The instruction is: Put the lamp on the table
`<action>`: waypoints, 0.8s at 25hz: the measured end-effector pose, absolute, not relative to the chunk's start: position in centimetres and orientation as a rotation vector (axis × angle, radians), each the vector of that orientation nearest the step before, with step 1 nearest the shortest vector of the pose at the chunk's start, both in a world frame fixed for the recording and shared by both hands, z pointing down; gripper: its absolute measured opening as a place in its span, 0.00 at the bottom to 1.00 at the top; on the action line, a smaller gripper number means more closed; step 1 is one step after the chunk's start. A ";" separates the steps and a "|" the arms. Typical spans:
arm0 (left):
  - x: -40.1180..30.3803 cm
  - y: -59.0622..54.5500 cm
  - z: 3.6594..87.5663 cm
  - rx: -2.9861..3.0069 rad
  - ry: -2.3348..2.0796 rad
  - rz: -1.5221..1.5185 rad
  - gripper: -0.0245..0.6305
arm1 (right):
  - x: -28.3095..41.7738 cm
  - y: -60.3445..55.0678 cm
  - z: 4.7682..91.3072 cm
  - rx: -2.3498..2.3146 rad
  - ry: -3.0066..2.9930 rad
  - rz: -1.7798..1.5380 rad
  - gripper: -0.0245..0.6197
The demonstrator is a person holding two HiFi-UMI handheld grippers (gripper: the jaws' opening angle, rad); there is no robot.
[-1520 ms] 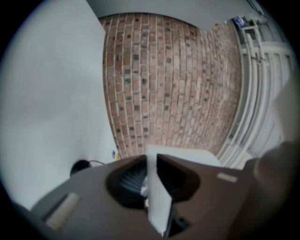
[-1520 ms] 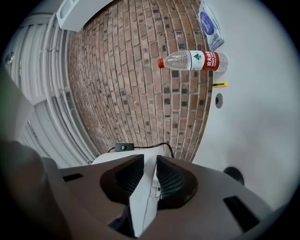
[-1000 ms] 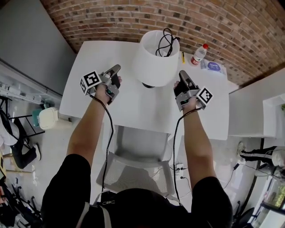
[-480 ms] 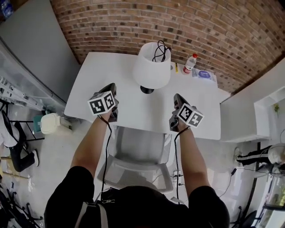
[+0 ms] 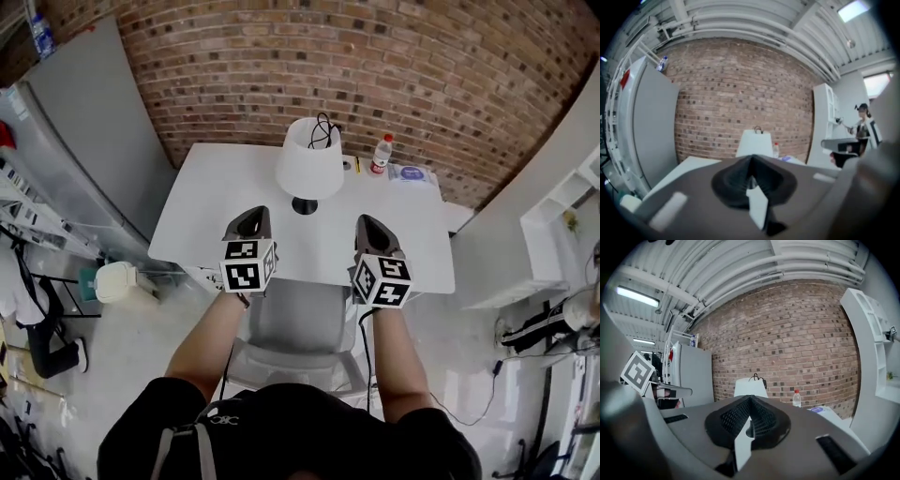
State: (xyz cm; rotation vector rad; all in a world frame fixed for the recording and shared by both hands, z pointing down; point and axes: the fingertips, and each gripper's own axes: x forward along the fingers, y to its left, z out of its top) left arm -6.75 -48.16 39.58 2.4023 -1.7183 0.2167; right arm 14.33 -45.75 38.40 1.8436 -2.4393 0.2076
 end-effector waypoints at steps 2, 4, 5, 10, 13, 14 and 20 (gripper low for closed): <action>-5.6 -45.9 39.1 2.396 -1.684 0.196 0.04 | 13.7 -43.8 37.3 1.849 -2.467 0.210 0.04; -4.6 -43.7 39.1 2.409 -1.656 0.206 0.04 | 13.0 -42.0 37.4 1.841 -2.491 0.243 0.04; -4.2 -42.9 39.2 2.421 -1.645 0.223 0.04 | 12.7 -41.2 37.8 1.832 -2.498 0.261 0.04; -3.6 -41.0 39.4 2.457 -1.632 0.259 0.04 | 12.0 -39.2 39.7 1.795 -2.496 0.345 0.04; -3.9 -40.9 39.2 2.457 -1.651 0.257 0.04 | 11.9 -39.2 39.4 1.796 -2.496 0.338 0.04; -4.0 -40.8 39.1 2.455 -1.654 0.253 0.04 | 11.9 -39.1 39.3 1.796 -2.498 0.339 0.04; -3.7 -40.4 38.6 2.450 -1.641 0.230 0.04 | 11.5 -38.6 39.3 1.775 -2.509 0.340 0.04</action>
